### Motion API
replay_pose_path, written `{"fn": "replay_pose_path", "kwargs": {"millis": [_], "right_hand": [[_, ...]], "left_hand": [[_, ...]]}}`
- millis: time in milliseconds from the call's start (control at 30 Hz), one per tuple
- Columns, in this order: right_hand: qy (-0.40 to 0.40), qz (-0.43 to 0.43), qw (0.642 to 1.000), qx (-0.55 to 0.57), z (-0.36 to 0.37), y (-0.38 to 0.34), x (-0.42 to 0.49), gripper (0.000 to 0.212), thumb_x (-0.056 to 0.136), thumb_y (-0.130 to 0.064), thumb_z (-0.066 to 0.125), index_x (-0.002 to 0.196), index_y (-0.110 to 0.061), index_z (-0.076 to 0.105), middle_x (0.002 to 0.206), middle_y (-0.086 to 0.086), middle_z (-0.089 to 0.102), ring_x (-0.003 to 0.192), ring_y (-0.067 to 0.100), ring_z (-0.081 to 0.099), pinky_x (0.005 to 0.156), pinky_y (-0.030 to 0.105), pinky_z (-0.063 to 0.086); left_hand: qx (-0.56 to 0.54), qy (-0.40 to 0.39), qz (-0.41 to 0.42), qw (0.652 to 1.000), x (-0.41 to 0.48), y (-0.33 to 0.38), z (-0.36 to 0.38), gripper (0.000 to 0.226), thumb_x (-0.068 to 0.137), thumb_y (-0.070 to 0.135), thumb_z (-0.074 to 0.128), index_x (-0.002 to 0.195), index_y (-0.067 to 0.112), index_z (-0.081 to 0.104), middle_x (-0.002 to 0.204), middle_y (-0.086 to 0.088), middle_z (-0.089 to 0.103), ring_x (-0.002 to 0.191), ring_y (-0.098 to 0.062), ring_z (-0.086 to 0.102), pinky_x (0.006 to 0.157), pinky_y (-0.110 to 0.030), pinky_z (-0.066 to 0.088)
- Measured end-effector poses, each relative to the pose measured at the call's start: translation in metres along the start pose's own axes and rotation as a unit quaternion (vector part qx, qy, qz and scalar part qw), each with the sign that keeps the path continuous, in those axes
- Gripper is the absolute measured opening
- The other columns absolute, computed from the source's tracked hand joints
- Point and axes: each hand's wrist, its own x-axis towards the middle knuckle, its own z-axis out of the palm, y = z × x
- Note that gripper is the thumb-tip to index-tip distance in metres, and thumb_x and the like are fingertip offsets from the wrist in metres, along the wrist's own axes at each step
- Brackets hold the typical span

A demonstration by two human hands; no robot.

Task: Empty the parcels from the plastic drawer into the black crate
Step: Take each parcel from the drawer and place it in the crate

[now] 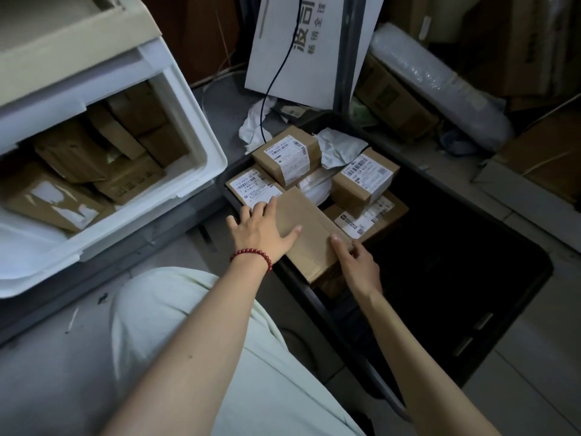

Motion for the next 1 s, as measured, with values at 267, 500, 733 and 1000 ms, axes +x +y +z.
{"fn": "replay_pose_path", "kwargs": {"millis": [267,500,733,1000], "right_hand": [[0.050,-0.172,0.952,-0.250,0.018,-0.045,-0.013,0.074,0.083,-0.051,0.064,0.144,-0.024,0.034,0.148,0.001,0.037,0.135,0.024,0.036,0.110,0.046,0.034],[-0.052,-0.274,0.917,-0.285,0.074,-0.112,-0.036,0.058,0.087,-0.059,0.054,0.136,-0.029,0.047,0.147,0.001,0.033,0.132,0.023,0.040,0.103,0.042,0.042],[-0.143,-0.362,0.887,-0.247,0.161,-0.176,-0.084,0.056,0.089,-0.055,0.056,0.133,-0.021,0.053,0.143,0.008,0.036,0.130,0.025,0.042,0.106,0.039,0.039],[-0.241,-0.341,0.855,-0.309,0.250,-0.187,-0.118,0.076,0.089,-0.059,0.053,0.147,-0.015,0.030,0.153,0.014,0.019,0.134,0.033,0.037,0.100,0.044,0.040]], "left_hand": [[0.034,0.072,-0.066,0.995,-0.019,-0.034,-0.043,0.070,0.085,0.066,0.043,0.143,0.027,0.034,0.144,-0.001,0.043,0.128,-0.028,0.035,0.102,-0.048,0.025],[0.004,0.142,-0.131,0.981,-0.044,-0.104,-0.096,0.066,0.084,0.063,0.047,0.139,0.027,0.042,0.144,0.001,0.041,0.133,-0.029,0.030,0.106,-0.052,0.021],[0.018,0.114,-0.226,0.967,-0.102,-0.203,-0.099,0.069,0.085,0.065,0.045,0.143,0.027,0.037,0.147,0.000,0.038,0.132,-0.029,0.032,0.105,-0.050,0.027],[0.000,0.068,-0.255,0.964,-0.136,-0.269,-0.100,0.071,0.085,0.062,0.049,0.145,0.025,0.034,0.147,-0.001,0.039,0.132,-0.029,0.034,0.106,-0.048,0.029]]}}
